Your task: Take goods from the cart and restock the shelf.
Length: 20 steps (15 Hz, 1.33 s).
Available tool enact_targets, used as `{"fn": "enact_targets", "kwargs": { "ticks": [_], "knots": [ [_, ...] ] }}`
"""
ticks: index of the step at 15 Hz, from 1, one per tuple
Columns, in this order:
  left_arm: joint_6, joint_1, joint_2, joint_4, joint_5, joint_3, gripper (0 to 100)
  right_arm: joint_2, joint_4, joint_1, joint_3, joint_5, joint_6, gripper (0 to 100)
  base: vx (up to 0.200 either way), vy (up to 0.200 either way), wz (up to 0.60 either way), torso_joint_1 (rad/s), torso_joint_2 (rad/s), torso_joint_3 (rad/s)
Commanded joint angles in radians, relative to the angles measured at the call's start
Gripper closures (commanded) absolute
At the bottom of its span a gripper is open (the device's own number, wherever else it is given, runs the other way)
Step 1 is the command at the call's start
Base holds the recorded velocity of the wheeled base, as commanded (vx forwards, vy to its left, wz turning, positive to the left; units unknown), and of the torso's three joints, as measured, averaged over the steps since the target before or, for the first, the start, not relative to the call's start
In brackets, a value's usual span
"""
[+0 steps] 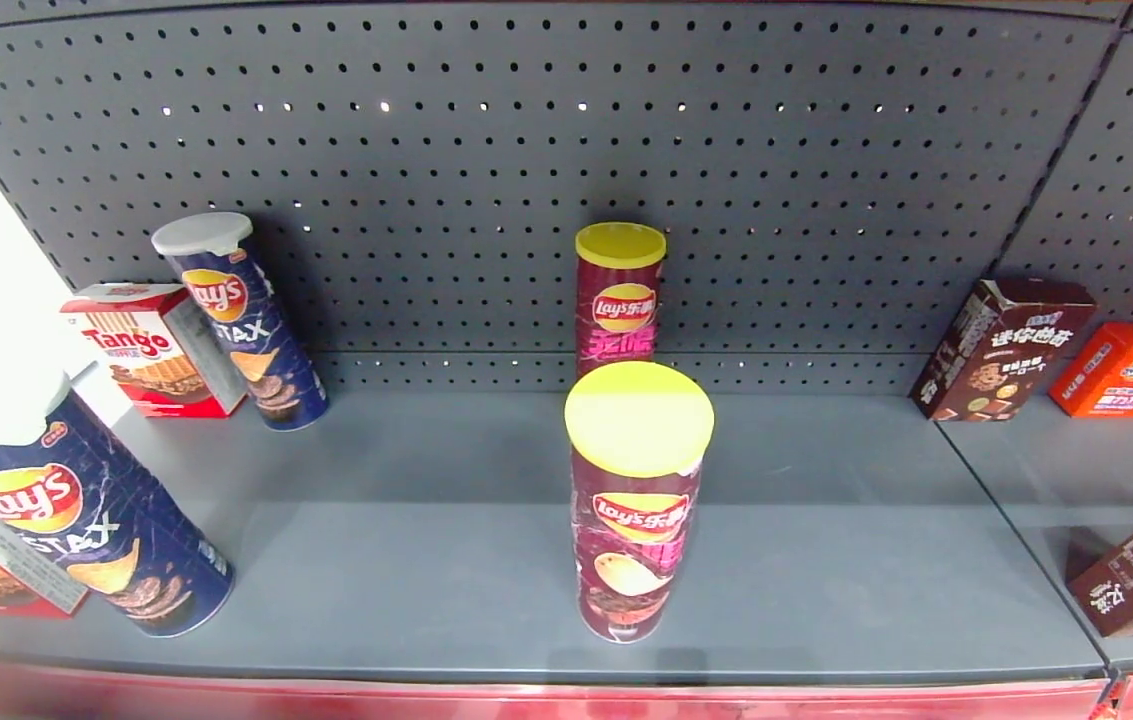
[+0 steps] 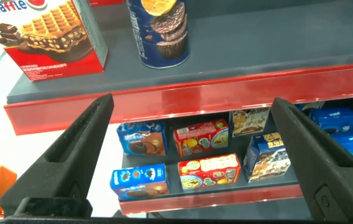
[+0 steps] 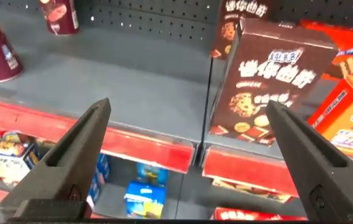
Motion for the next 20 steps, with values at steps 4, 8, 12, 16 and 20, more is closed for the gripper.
{"fn": "enact_targets", "kwargs": {
  "ticks": [4,8,12,16,20],
  "knots": [
    [0.001,0.0,0.001,0.0,0.0,0.0,0,-0.002,0.035,0.004,0.092,-0.006,0.077,0,0.0,0.0,0.0,0.0,0.0,0.0],
    [-0.002,-0.001,0.001,0.0,0.0,0.0,0,0.0,0.118,0.016,0.088,0.027,0.066,0,0.0,0.0,0.0,0.0,0.0,0.0],
    [-0.004,-0.001,0.001,0.0,-0.006,0.0,0,-0.002,0.093,0.033,0.092,0.01,0.115,0,0.0,0.0,0.0,0.0,0.0,0.0],
    [-0.004,0.0,0.001,0.0,-0.006,0.0,0,0.001,0.095,-0.05,0.092,0.01,0.115,0,0.0,0.0,0.0,0.0,0.0,0.0],
    [-0.004,-0.001,0.001,0.0,-0.001,0.0,0,-0.091,0.093,-0.187,0.092,0.01,0.117,0,0.0,0.0,0.0,0.0,0.0,0.0]
  ]
}}
